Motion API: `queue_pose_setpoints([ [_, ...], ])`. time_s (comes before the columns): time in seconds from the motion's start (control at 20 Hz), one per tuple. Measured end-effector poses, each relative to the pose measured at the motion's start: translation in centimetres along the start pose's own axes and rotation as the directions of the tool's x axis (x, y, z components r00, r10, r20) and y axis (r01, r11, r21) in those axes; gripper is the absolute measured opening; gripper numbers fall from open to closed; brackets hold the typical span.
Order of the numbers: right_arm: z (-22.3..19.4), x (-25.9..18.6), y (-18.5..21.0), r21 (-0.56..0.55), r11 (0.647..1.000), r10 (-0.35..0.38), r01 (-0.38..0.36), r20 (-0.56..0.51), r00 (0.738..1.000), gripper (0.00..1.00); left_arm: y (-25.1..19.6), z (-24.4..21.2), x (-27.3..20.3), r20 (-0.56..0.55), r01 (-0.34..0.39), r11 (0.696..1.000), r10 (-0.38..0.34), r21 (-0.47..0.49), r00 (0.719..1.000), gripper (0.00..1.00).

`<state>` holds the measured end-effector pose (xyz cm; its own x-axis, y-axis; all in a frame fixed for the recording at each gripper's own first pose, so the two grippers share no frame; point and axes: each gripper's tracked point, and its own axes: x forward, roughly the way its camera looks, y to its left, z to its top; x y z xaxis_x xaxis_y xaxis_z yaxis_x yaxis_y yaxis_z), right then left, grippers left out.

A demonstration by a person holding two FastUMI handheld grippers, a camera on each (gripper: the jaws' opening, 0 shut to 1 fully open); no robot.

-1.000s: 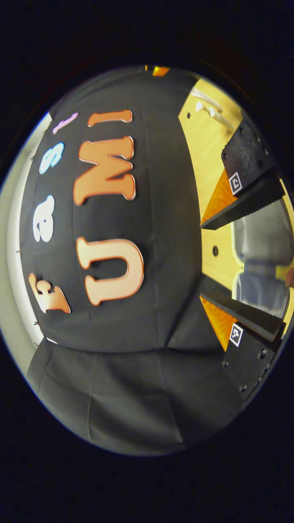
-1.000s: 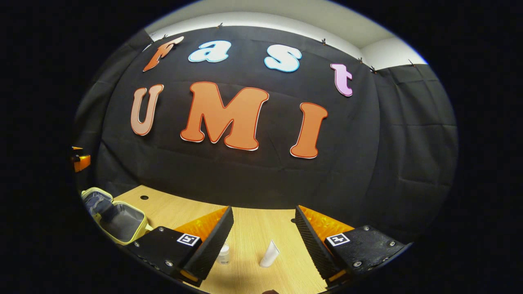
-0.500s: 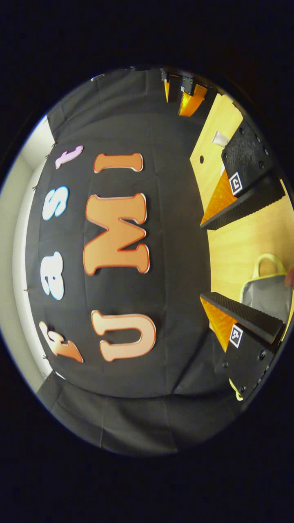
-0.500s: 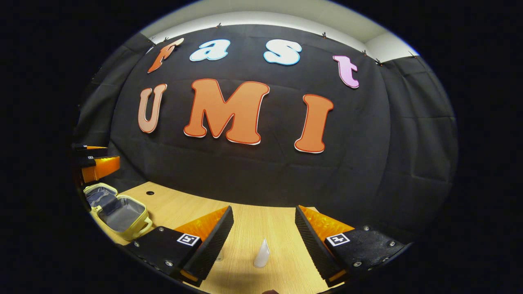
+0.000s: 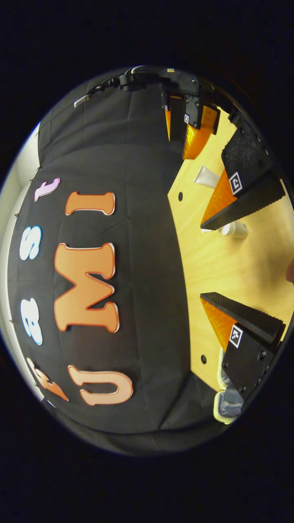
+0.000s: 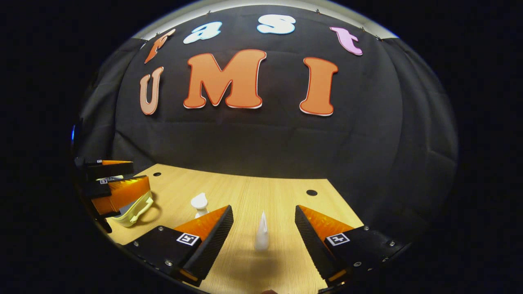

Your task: First open the suitcase, pack the skin care products into it, and then close the suitcase.

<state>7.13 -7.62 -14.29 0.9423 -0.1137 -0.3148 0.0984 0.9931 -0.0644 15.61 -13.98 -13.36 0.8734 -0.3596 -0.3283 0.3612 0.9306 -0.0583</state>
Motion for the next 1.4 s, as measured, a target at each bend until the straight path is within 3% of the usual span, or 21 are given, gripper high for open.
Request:
queue_pose_setpoints([
  [0.3, -4.5, 3.0, 0.1, 0.003, 0.998, 0.056, -0.056, -0.122, 0.991, 0.97, -2.4, -5.0, 4.4, -0.114, 0.039, 0.997, -0.045, -0.059, 0.992, 0.99],
  [0.7, -10.2, 5.9, 0.3, 0.019, 0.995, 0.1, -0.099, -0.279, 0.955, 0.98, -4.4, -12.5, 8.7, -0.296, 0.047, 0.992, -0.08, -0.117, 0.952, 1.0],
  [1.05, -13.3, 9.0, 0.6, 0.054, 0.993, 0.121, -0.108, -0.362, 0.924, 0.97, -6.0, -15.0, 12.1, -0.337, 0.069, 0.992, -0.1, -0.102, 0.936, 0.99],
  [1.4, -17.5, 10.7, 0.7, 0.059, 0.991, 0.132, -0.118, -0.466, 0.875, 0.86, -5.8, -19.5, 14.9, -0.428, 0.034, 0.991, -0.086, -0.128, 0.9, 0.99],
])
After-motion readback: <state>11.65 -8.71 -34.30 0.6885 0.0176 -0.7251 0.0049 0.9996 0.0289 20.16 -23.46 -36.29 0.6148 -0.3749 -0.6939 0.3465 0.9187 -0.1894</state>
